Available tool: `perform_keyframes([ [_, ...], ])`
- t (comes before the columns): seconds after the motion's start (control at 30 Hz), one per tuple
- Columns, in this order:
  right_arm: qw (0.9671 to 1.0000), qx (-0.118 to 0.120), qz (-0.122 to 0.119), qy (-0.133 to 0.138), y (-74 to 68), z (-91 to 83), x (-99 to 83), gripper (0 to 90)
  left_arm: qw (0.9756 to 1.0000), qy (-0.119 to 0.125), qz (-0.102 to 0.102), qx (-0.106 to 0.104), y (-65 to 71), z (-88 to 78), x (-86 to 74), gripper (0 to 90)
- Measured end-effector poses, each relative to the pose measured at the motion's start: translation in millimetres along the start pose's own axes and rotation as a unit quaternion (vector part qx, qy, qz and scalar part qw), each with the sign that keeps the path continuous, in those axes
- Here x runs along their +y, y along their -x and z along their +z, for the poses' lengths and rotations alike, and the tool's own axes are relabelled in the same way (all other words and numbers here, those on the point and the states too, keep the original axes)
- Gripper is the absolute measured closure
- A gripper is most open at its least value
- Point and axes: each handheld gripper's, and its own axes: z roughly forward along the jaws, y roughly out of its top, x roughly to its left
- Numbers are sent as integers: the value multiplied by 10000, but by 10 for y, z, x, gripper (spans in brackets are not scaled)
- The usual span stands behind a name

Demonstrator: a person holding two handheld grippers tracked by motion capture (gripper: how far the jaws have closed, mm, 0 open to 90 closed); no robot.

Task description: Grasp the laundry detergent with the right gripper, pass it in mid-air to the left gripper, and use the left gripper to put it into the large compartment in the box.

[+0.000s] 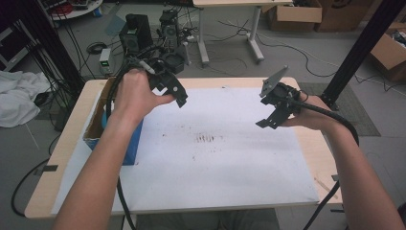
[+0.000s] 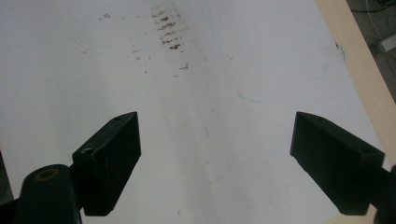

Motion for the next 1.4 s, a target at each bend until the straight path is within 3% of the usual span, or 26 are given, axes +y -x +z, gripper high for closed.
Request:
perform_keyframes([
  [0.5,9999,33,66,-82,19,-38,-25,156,9995,-44,299,3,197,-23,151,153],
  [1.4,9999,57,43,-140,17,-8,-29,158,9992,-150,357,39,202,-5,178,153],
])
